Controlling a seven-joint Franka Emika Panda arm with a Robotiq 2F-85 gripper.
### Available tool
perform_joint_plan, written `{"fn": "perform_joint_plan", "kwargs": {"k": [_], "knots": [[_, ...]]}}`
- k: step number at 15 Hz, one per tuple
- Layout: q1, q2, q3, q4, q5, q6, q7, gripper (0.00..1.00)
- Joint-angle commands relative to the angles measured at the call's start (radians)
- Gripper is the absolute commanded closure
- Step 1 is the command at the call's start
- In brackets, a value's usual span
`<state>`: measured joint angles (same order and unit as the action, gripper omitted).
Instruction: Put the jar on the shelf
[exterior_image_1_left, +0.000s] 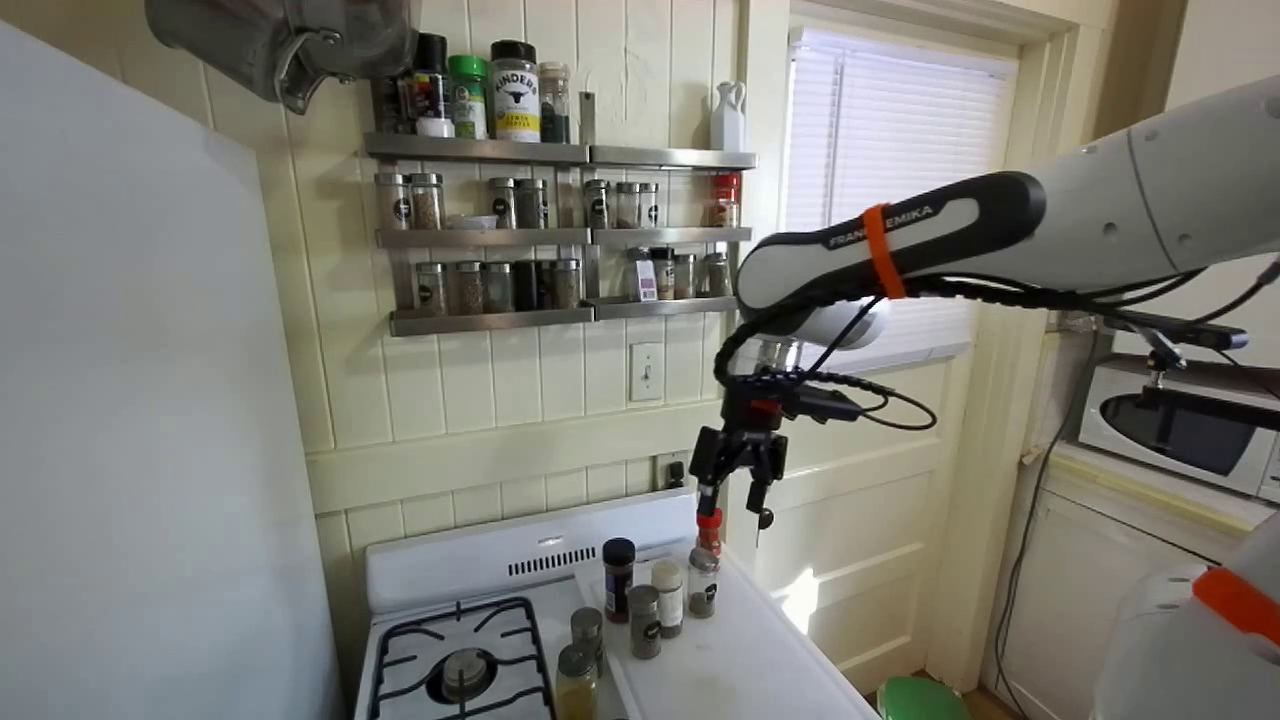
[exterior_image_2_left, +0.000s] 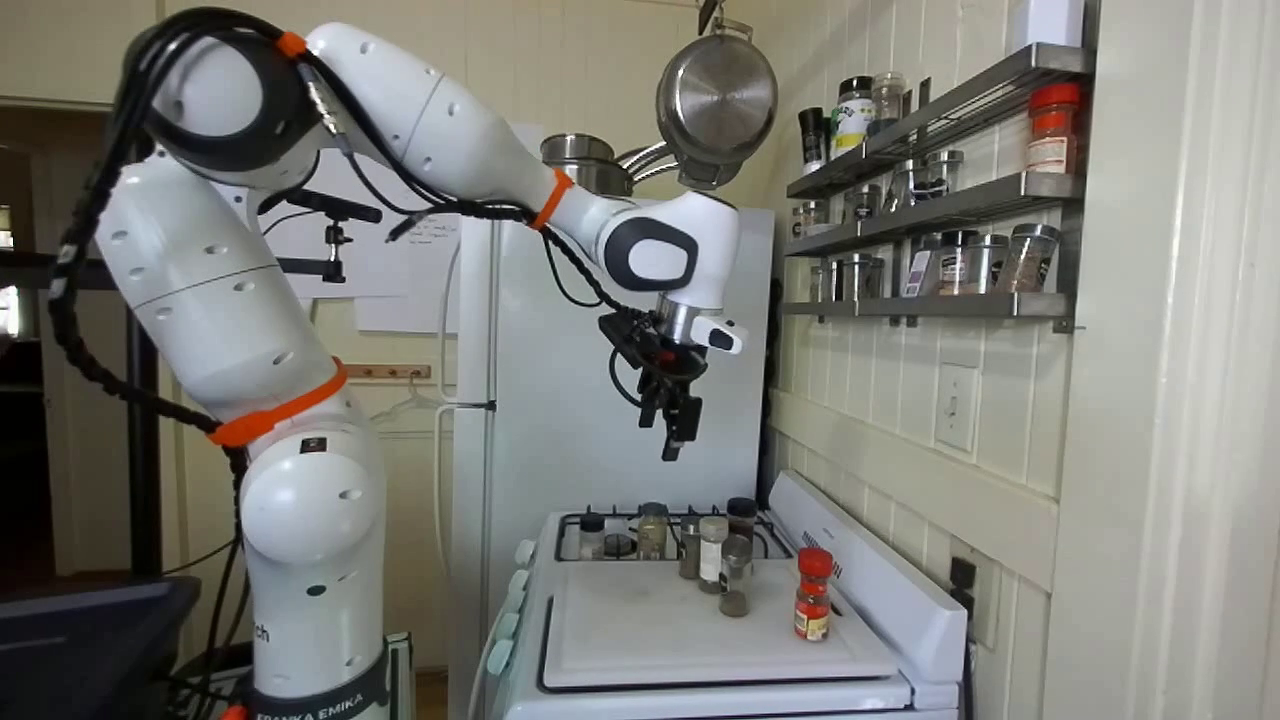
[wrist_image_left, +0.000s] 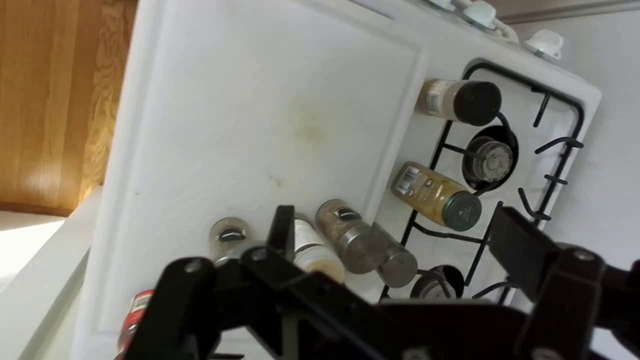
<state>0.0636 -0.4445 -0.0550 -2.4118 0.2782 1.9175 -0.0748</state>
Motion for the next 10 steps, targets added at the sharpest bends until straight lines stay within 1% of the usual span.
{"fn": "perform_joint_plan", "kwargs": {"k": [1, 3, 4, 5, 6, 7, 10], "knots": [[0.026, 0.169, 0.117, 0.090, 0.063, 0.005, 0.235, 0.00], [0.044, 0.244, 0.177, 0.136, 0.064, -0.008, 0.352, 0.00], [0.056, 0.276, 0.199, 0.163, 0.070, -0.032, 0.401, 0.00], [0.065, 0.311, 0.219, 0.190, 0.050, -0.057, 0.426, 0.00], [0.073, 0.323, 0.229, 0.212, 0.039, -0.092, 0.433, 0.00], [0.063, 0.264, 0.215, 0.142, 0.044, -0.024, 0.386, 0.00], [0.076, 0.315, 0.231, 0.190, 0.043, -0.056, 0.415, 0.00]]}}
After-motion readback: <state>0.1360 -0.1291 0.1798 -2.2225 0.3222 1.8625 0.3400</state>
